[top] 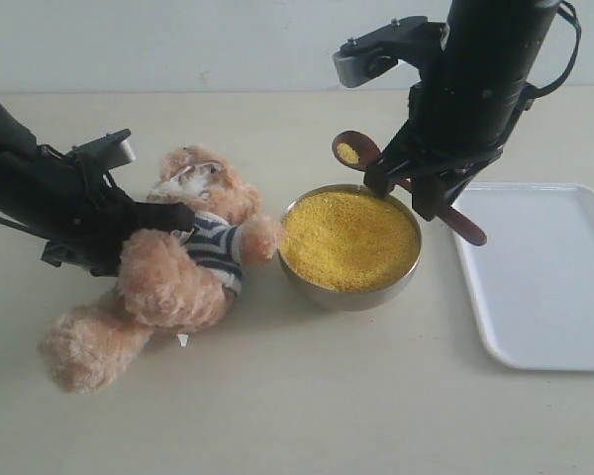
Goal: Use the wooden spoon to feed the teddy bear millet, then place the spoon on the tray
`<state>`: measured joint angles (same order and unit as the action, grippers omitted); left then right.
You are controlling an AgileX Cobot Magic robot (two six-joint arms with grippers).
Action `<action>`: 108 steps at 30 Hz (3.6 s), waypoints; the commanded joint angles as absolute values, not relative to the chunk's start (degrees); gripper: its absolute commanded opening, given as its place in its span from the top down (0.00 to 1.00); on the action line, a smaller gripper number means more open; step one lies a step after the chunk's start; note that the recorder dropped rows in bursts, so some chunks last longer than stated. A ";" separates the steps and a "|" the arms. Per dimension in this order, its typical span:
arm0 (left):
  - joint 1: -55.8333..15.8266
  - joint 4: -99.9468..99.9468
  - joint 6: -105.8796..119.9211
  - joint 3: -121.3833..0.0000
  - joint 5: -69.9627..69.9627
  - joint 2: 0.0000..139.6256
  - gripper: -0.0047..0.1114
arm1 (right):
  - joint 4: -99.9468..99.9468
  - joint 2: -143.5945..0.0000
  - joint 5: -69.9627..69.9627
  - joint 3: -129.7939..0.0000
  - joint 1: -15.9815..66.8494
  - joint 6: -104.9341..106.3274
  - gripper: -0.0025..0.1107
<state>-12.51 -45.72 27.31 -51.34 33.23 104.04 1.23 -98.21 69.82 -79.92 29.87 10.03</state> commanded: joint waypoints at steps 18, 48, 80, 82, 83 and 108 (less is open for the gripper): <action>-12.60 -26.55 19.06 -51.39 42.94 91.63 0.93 | 3.48 -97.82 69.96 -80.04 32.74 14.64 0.98; -12.74 -32.92 21.69 -53.65 62.82 85.55 0.93 | 7.08 -97.82 69.96 -85.94 39.52 14.40 0.98; -12.60 -38.30 24.06 -56.02 62.36 85.51 0.93 | 1.29 -97.82 69.96 -87.43 43.16 12.50 0.98; -12.60 -38.30 24.06 -56.02 62.36 85.51 0.93 | 0.00 -97.82 69.96 -87.43 43.28 12.47 0.98; -12.60 -38.30 24.06 -56.02 62.36 85.51 0.93 | -0.42 -97.82 69.96 -87.43 43.56 12.47 0.98; -12.59 -38.28 24.06 -56.02 61.98 85.51 0.93 | -19.12 -97.82 69.96 -87.43 53.84 7.25 0.98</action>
<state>-12.68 -37.52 24.57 -55.62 62.24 86.21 -17.89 -98.21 69.94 -87.15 53.67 7.92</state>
